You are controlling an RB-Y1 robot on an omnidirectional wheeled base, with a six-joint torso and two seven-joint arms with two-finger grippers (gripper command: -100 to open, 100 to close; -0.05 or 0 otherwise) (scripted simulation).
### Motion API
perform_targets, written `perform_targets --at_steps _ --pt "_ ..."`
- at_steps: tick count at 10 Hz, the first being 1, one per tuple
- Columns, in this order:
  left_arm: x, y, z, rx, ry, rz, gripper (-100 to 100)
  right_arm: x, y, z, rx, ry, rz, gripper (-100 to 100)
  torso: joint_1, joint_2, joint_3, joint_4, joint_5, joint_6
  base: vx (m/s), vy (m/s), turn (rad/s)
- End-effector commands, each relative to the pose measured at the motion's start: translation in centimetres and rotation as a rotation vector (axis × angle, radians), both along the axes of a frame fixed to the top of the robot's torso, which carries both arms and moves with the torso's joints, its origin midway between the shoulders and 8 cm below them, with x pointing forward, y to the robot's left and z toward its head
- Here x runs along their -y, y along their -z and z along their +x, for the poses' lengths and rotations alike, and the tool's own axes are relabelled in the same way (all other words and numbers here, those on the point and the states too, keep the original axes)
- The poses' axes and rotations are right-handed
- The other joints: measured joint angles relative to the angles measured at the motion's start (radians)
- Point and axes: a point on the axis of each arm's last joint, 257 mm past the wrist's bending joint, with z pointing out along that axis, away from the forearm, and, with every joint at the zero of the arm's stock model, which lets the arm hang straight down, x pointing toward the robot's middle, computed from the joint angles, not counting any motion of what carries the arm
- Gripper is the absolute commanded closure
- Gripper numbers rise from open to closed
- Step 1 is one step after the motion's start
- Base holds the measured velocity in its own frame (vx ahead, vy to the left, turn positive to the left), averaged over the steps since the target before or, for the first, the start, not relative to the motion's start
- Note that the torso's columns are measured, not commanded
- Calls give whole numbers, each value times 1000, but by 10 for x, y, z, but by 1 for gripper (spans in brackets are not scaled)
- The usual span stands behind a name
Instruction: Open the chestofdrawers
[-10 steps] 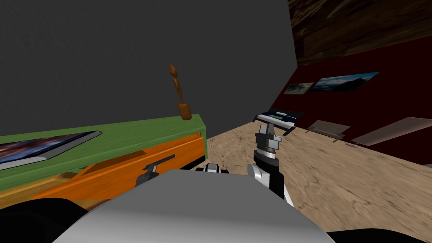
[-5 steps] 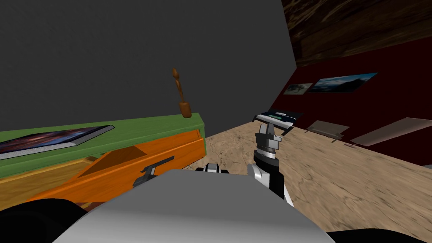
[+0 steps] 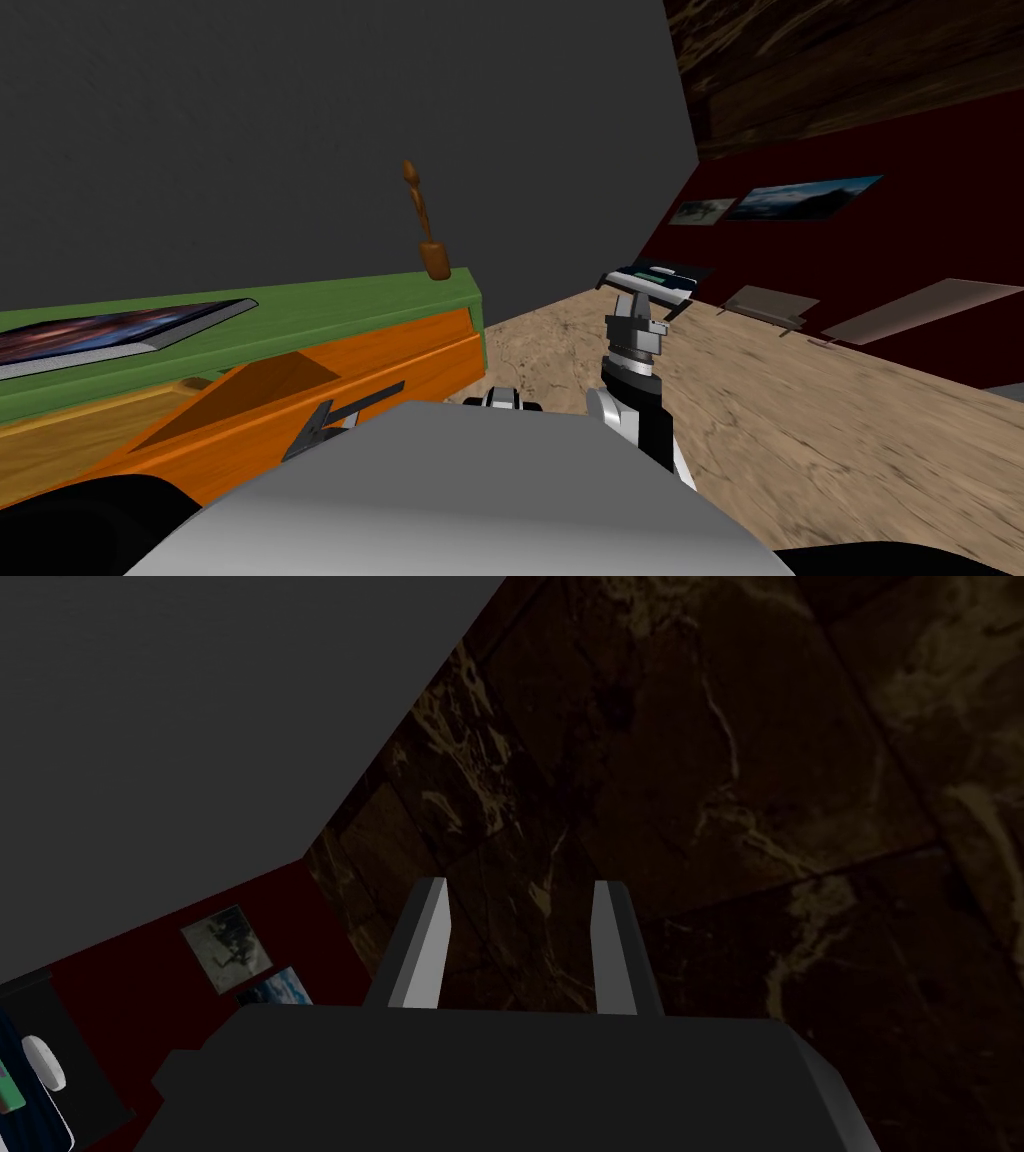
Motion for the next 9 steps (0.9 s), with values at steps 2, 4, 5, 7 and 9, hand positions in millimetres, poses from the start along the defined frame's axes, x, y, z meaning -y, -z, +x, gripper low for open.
perform_targets --at_steps 2,4,5,7,9 --pt "-3 -23 -18 2 -5 1 -100 0 0 0 0 0 0 0 0 3 2 1 0 -1 42 -12 -19" --pt "-4 -35 -27 2 -7 1 -100 0 0 0 0 0 0 0 -1 2 0 1 -3 -1 45 -13 -22" --pt "-2 -26 -27 -11 -9 -8 -100 0 0 0 0 0 0 0 -5 3 -1 2 -6 -1 20 2 3" --pt "-2 -24 -29 -18 -11 -13 0 0 0 0 0 0 0 0 -4 3 1 1 -3 0 0 0 0" --pt "-2 -22 -29 -24 -13 -16 0 0 0 0 0 0 0 0 -2 2 0 1 -2 0 0 0 0"
